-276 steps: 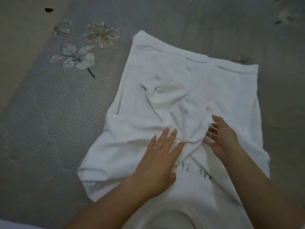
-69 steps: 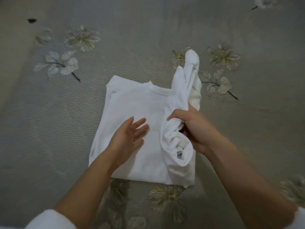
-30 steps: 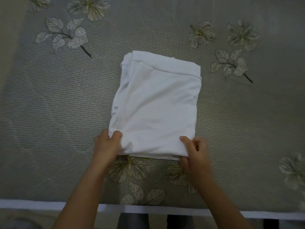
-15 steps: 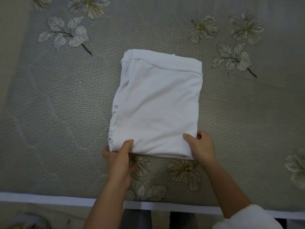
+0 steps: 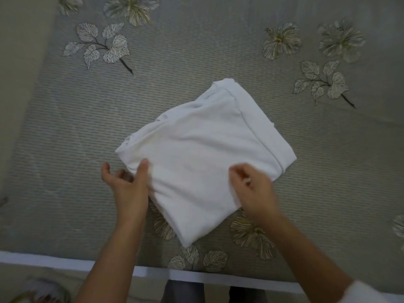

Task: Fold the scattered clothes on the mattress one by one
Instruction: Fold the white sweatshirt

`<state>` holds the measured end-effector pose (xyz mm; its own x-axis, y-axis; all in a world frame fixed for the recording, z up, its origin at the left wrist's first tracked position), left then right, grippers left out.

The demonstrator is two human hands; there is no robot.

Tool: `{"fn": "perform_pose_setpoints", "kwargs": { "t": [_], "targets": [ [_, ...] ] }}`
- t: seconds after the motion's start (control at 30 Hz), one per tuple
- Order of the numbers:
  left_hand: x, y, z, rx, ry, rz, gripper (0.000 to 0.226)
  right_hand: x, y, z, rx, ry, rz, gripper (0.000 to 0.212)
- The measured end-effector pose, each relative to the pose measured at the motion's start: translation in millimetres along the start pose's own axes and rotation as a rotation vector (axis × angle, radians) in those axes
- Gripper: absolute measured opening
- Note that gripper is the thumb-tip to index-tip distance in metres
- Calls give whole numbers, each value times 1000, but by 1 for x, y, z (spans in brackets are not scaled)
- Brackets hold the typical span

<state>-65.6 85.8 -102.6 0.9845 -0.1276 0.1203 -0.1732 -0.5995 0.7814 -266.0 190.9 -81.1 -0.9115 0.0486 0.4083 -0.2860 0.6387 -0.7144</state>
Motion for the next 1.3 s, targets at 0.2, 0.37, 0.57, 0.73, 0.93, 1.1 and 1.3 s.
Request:
{"fn": "perform_pose_setpoints", "kwargs": {
  "t": [0.2,0.37,0.57,0.73,0.93,1.1,1.3],
  "targets": [
    [-12,-28,-26,56,-123,127,113,48,12,90,-86,-20,-618,60],
    [-6,-33,-32,139,-114,74,104,77,4,115,-194,70,-223,67],
    [6,-30,-21,267,-120,-116,58,86,4,113,-363,13,108,86],
    [10,-18,-28,276,-178,-140,36,93,-7,93,-493,-150,303,78],
    [2,26,-61,127,-237,57,14,102,-17,21,-447,-174,192,23],
    [-28,60,-102,46,-376,242,28,120,-15,-65,-307,-34,106,12],
    [-110,89,-151,-73,-562,375,28,188,21,-163,-270,301,246,18]
  ]
}}
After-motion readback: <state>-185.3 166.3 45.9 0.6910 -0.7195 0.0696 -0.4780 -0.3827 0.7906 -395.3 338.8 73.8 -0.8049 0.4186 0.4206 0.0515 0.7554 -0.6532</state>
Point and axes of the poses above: each hand's wrist, its own z-axis towards the middle knuckle, its own x-axis out of the back of the hand, y = z × x, the point moved 1 cm from there along z, towards the middle knuckle, and after that the axes turned 14 degrees about -y, right-handed, at the moved point
